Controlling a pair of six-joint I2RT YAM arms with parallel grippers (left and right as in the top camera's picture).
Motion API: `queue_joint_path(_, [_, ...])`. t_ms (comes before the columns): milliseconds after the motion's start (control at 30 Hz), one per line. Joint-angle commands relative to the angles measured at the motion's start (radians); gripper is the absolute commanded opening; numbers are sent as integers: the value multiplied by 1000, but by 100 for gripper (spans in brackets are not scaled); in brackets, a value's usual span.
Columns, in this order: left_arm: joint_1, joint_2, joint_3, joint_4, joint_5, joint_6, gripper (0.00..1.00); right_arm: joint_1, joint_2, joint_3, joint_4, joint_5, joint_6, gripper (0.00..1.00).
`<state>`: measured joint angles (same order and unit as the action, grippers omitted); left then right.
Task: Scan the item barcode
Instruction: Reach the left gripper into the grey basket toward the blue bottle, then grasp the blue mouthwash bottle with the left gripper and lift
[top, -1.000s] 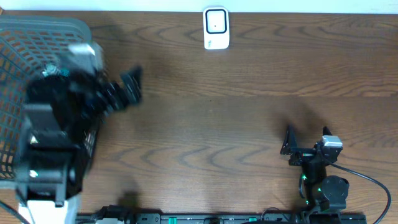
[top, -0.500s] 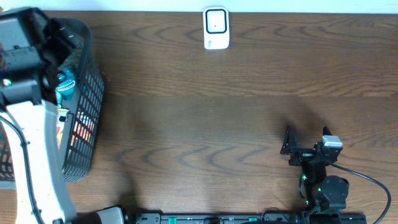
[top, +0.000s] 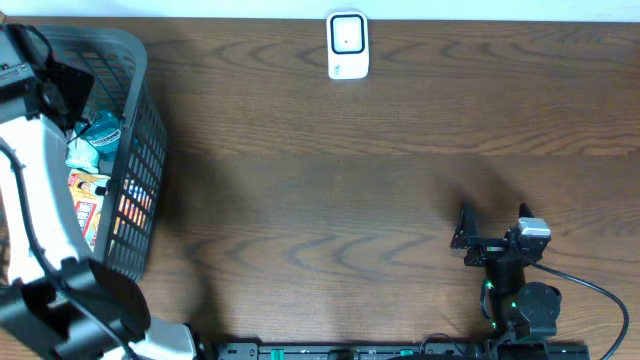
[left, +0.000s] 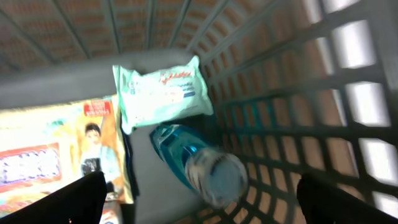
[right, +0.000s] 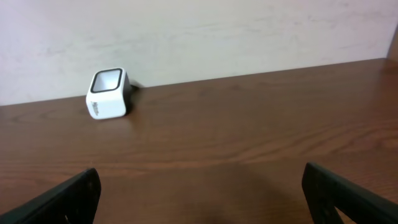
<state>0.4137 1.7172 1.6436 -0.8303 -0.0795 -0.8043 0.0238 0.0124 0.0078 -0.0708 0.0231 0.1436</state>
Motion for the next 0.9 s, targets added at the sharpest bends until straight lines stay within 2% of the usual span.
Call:
queue_joint_path(0, [7, 45, 21, -2, 34, -109, 98, -3, -6, -2, -2, 8, -14, 99])
queue_joint_path(300, [7, 135, 21, -5, 46, -201, 98, -3, -6, -2, -2, 8, -14, 99])
queue_joint_path(467, [4, 187, 21, 50, 50, -203, 98, -3, -6, -2, -2, 8, -14, 99])
queue_joint_path(767, [4, 254, 11, 39, 70, -204, 100, -3, -6, -2, -2, 8, -14, 99])
queue_joint_path(867, [4, 269, 11, 31, 100, -203, 84, -3, -6, -2, -2, 8, -14, 99])
